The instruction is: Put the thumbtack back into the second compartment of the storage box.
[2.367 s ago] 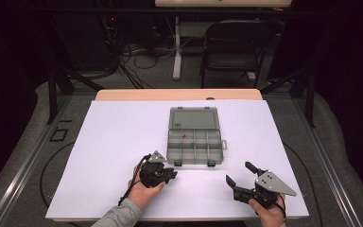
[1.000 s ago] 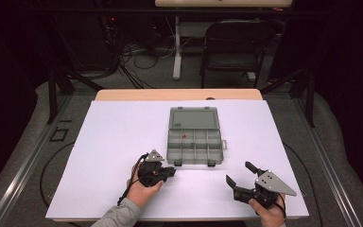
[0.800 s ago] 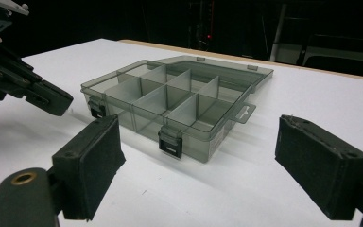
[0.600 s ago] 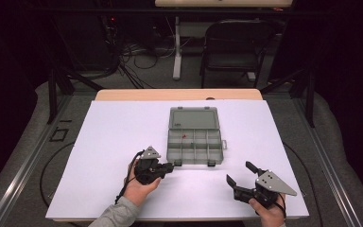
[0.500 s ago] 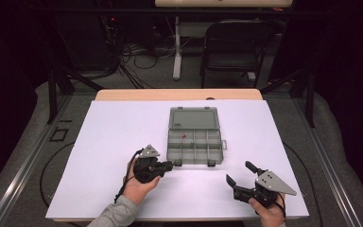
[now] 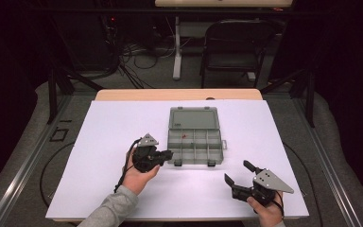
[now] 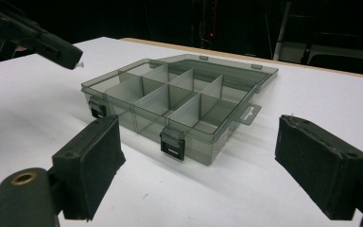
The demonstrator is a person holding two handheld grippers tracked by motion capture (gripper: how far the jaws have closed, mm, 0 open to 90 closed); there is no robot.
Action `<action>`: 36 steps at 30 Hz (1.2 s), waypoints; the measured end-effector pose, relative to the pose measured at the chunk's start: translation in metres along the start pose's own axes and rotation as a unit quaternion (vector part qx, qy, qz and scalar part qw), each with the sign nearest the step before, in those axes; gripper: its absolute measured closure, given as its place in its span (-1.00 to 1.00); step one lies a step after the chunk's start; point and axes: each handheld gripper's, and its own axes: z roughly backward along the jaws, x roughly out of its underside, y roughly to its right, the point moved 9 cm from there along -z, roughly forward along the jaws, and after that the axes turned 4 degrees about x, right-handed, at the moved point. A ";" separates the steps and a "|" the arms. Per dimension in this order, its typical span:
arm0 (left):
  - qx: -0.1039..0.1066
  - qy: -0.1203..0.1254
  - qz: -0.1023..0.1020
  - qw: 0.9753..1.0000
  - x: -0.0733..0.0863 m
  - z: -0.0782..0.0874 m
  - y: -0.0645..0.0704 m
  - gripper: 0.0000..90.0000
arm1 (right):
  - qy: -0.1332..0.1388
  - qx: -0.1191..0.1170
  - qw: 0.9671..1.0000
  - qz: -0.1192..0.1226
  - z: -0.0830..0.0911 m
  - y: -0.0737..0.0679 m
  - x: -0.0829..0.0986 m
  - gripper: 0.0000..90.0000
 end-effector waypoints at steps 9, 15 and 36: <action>-0.001 -0.001 0.000 1.000 -0.031 -0.011 -0.003 0.83 | 0.001 0.000 1.000 0.001 0.001 -0.001 0.000 -0.67; -0.005 -0.007 -0.005 1.000 -0.048 -0.022 -0.002 0.83 | 0.001 0.001 1.000 0.003 0.001 -0.001 -0.001 -0.67; -0.038 -0.043 0.007 0.998 -0.065 -0.071 -0.021 0.83 | 0.002 0.003 1.000 0.003 0.003 0.000 -0.001 -0.67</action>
